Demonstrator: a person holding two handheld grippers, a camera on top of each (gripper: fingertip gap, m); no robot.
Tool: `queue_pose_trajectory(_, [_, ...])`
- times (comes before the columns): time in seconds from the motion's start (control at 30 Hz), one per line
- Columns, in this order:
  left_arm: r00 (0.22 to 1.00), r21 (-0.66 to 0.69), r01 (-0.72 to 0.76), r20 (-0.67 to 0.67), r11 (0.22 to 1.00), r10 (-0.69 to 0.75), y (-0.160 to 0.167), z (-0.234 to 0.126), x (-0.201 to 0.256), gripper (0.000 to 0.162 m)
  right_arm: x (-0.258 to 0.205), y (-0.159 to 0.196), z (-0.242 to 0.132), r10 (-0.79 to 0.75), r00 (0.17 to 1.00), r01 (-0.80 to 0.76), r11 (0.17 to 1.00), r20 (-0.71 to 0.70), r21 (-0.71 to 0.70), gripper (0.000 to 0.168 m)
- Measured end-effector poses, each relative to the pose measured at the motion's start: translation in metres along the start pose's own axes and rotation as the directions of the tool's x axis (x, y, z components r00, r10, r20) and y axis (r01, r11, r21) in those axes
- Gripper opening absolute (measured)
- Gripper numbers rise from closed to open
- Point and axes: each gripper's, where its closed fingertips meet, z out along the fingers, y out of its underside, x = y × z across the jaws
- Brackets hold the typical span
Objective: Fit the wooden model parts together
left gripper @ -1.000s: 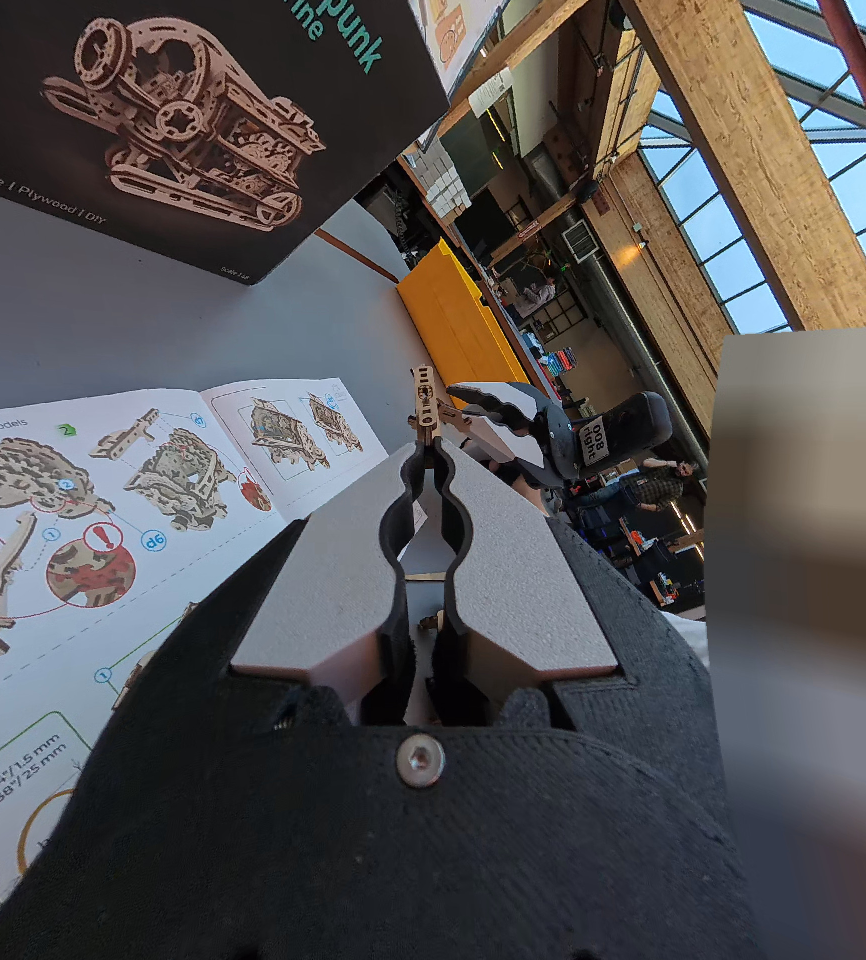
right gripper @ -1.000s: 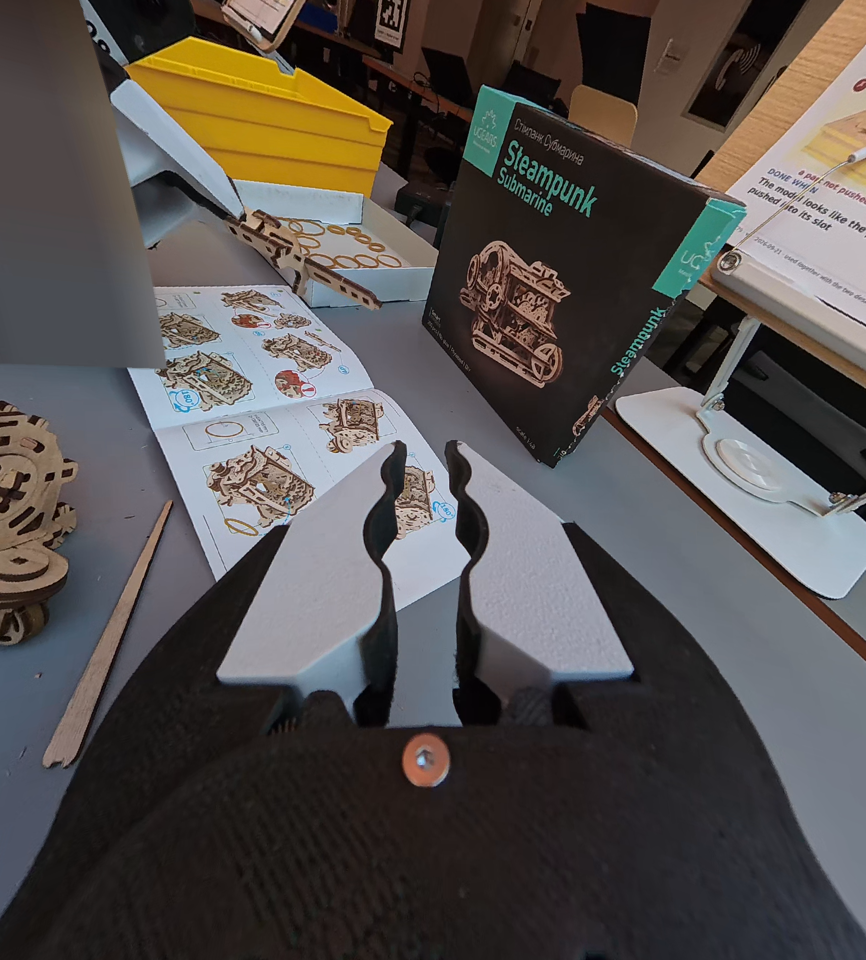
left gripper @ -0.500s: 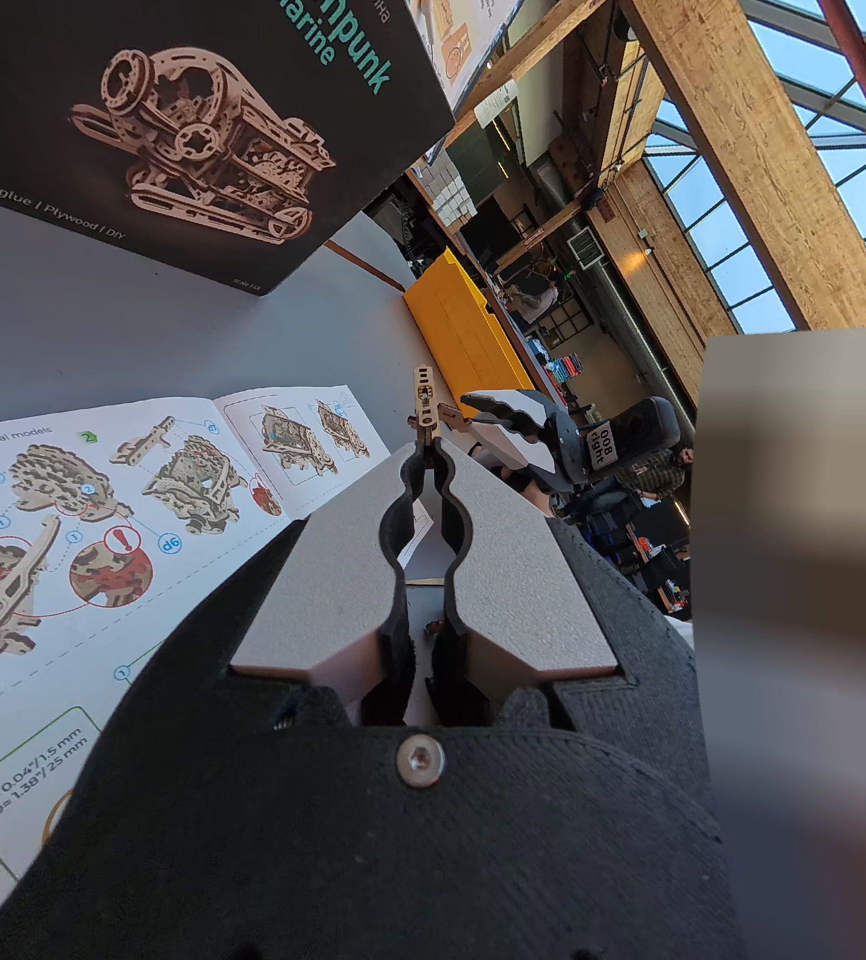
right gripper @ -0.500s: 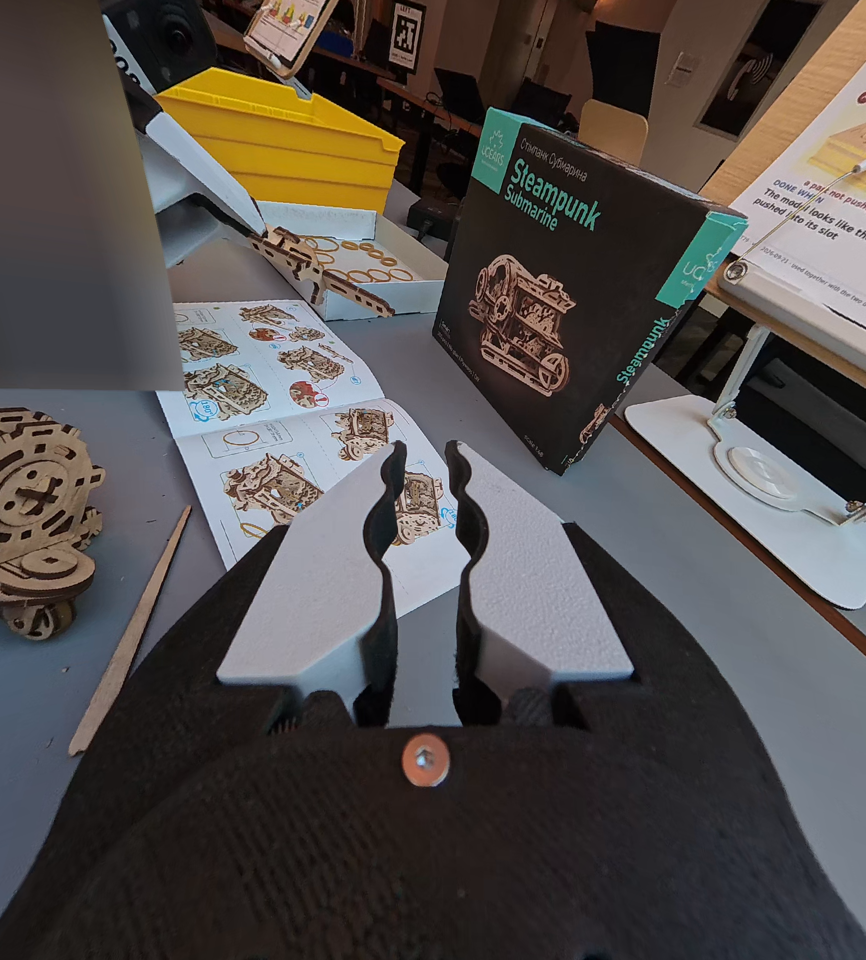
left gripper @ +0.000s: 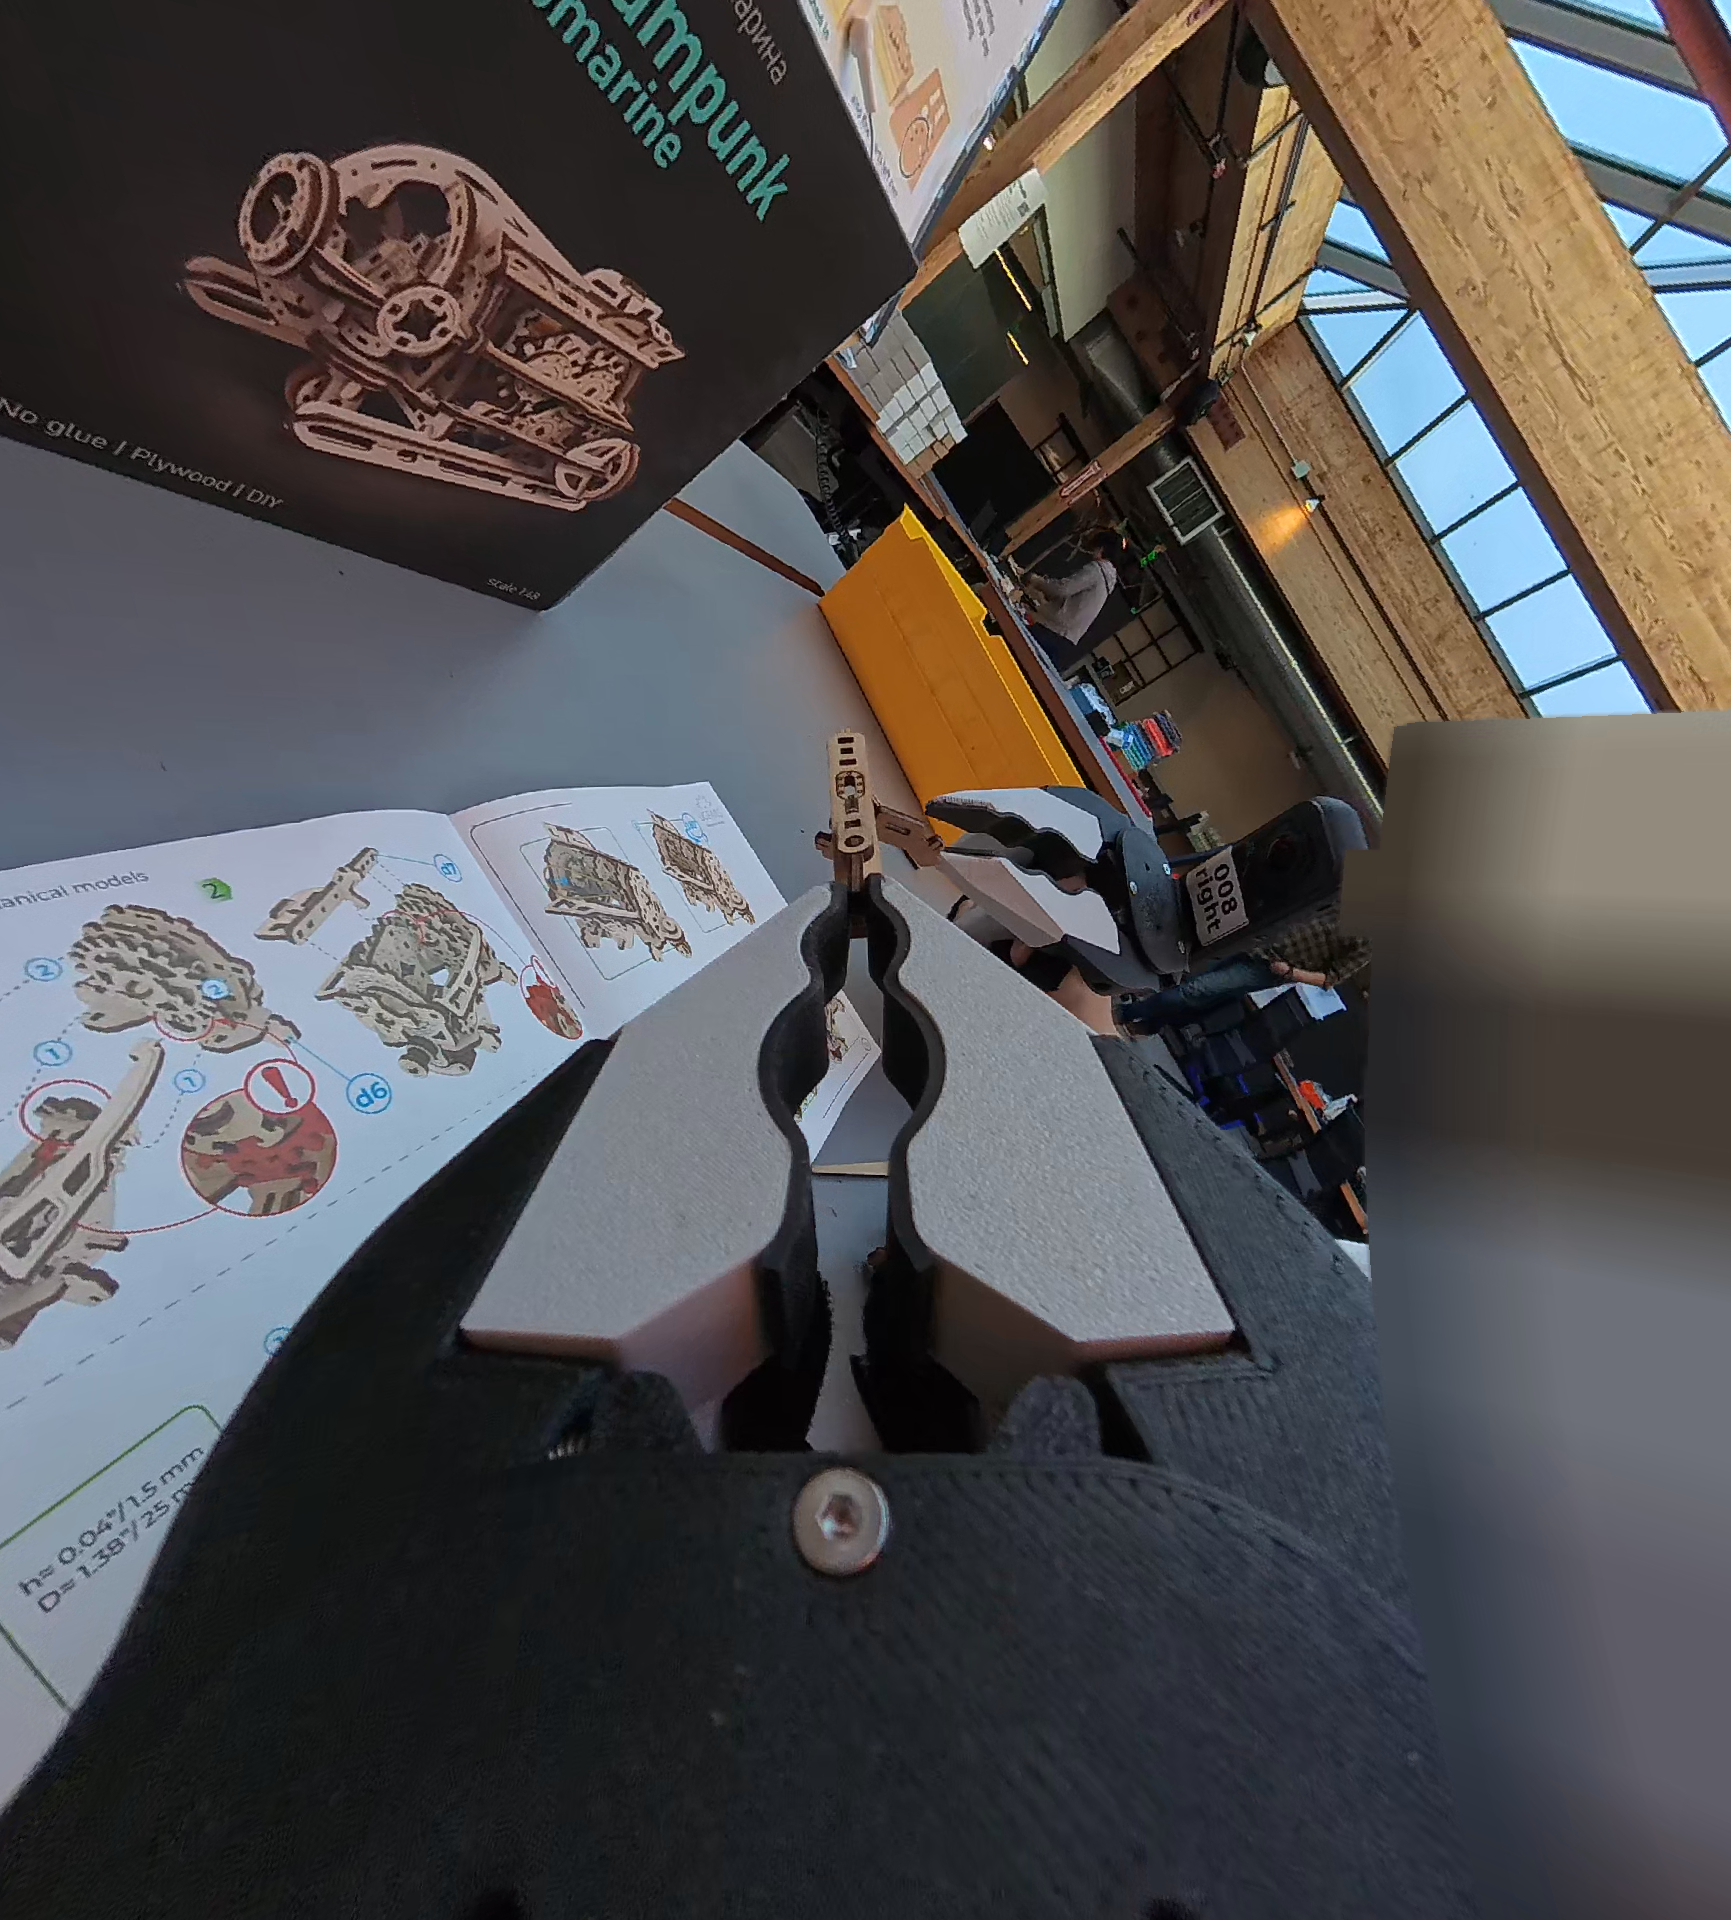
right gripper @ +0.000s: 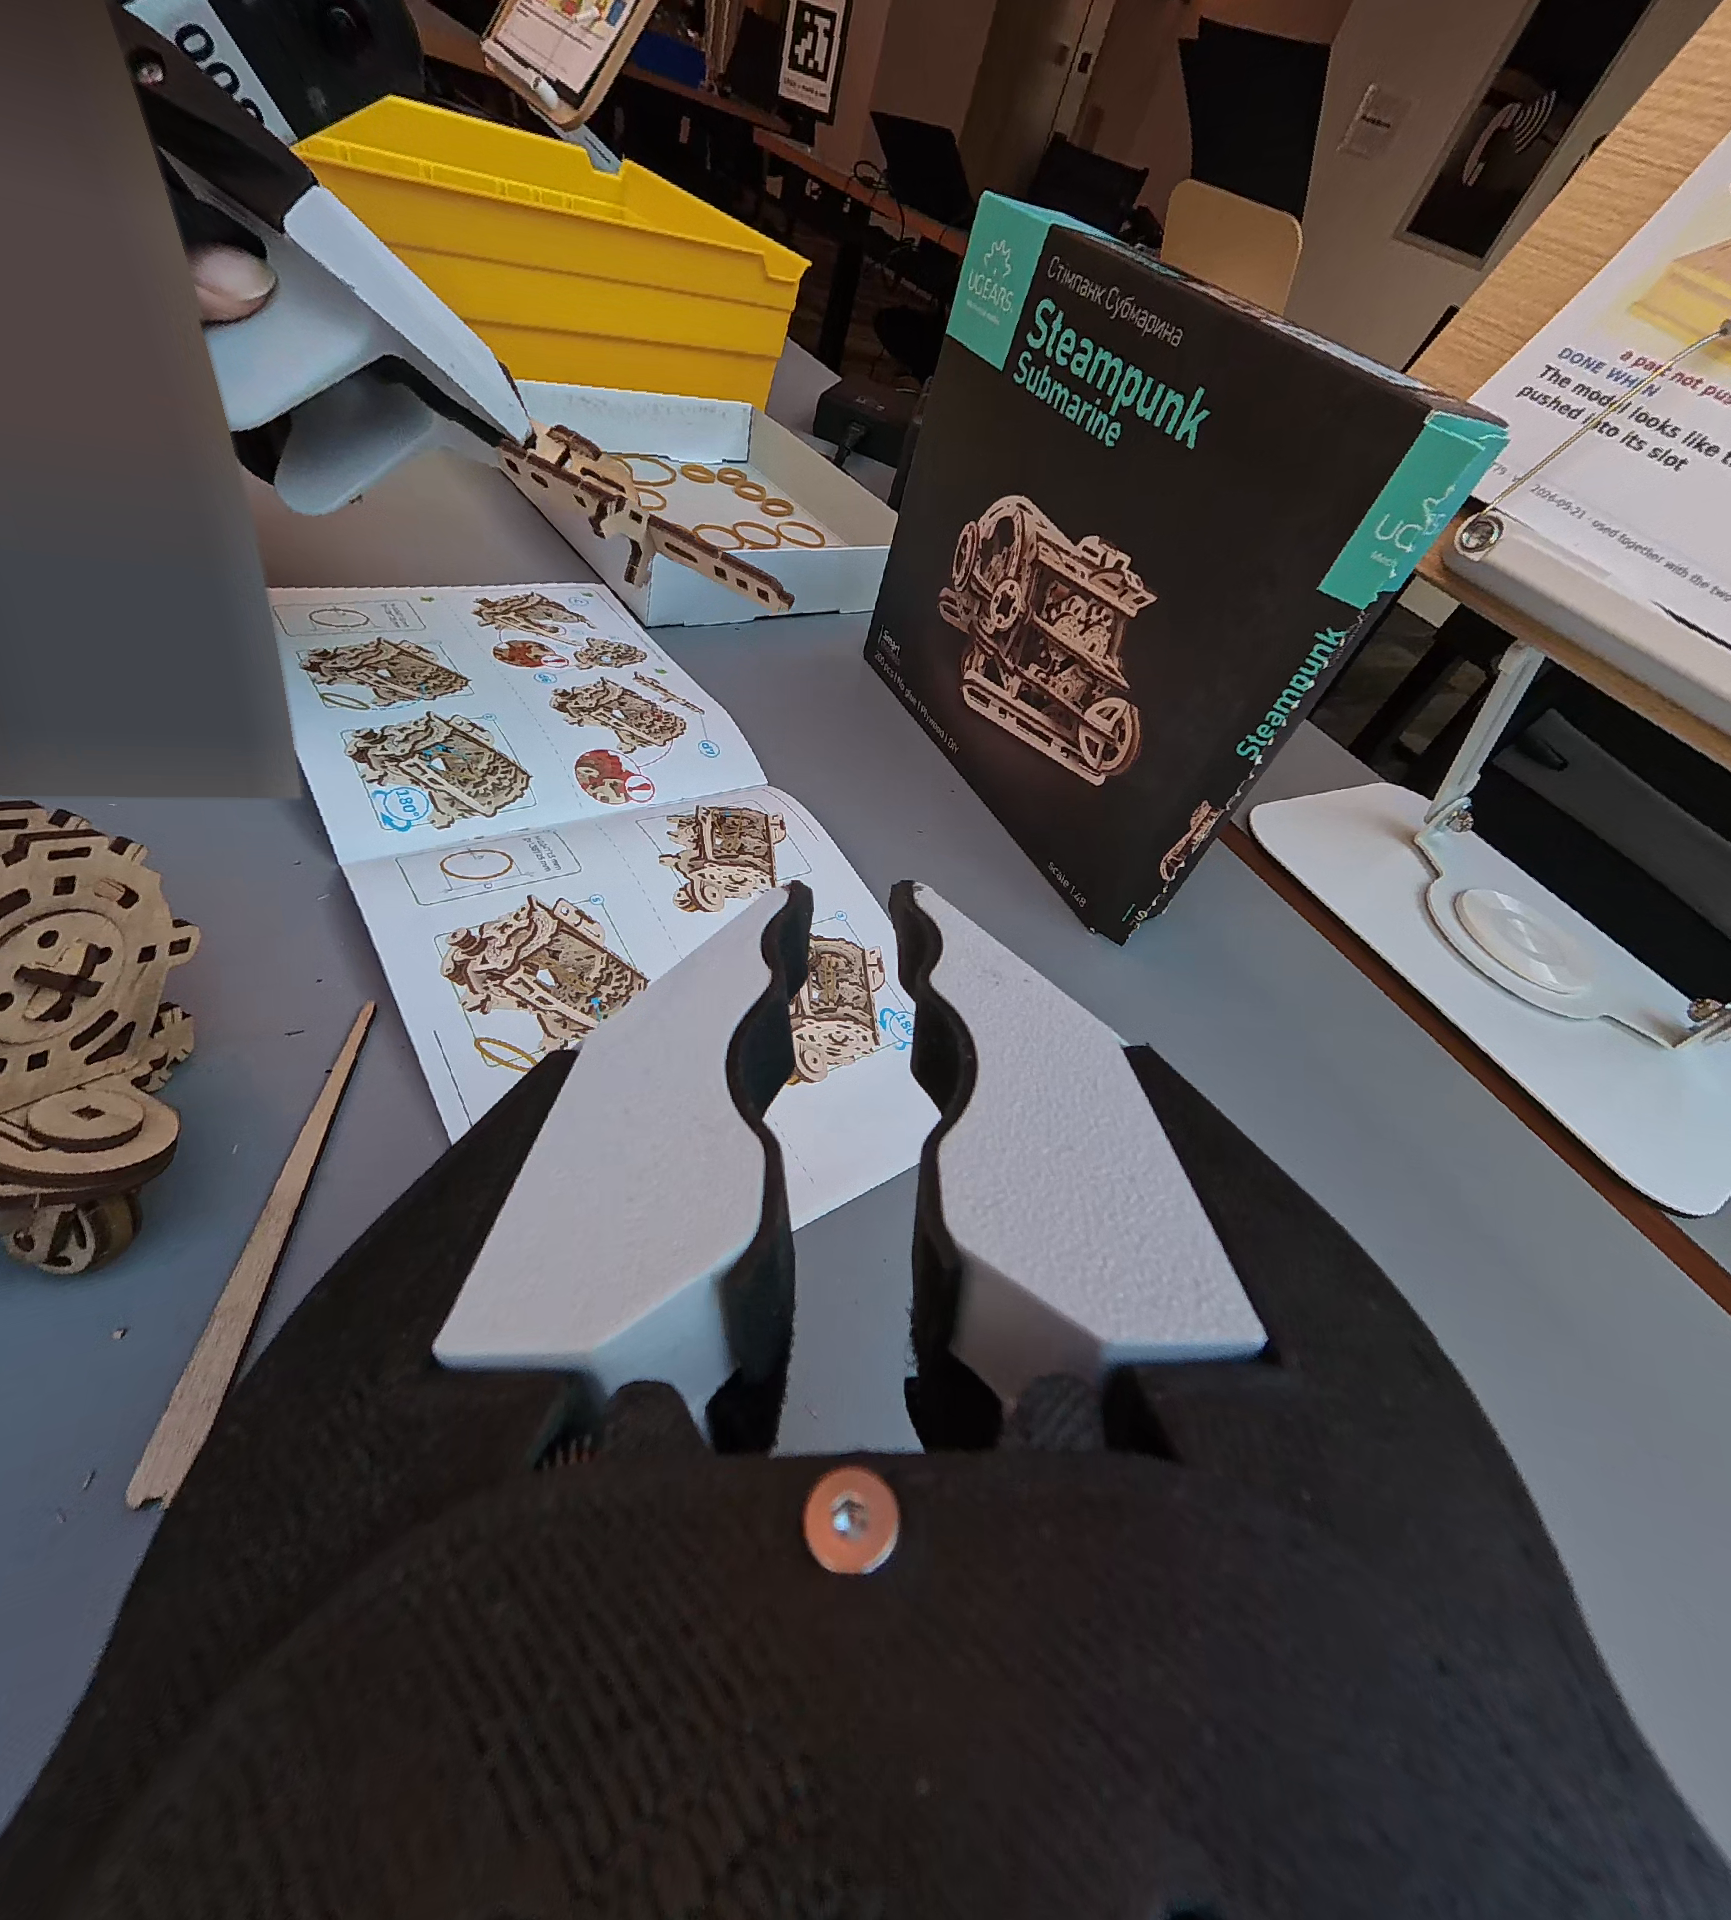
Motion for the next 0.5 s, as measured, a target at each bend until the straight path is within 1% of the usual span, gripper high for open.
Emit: queue_pose_trajectory(0.5, [1.000,0.005,-0.011,0.003,1.000,0.011,-0.0009,-0.0001,0.0013,0.000,0.0048,0.0037,-0.0003,-0.015,0.999,0.015,1.000,-0.037,-0.019,0.015])
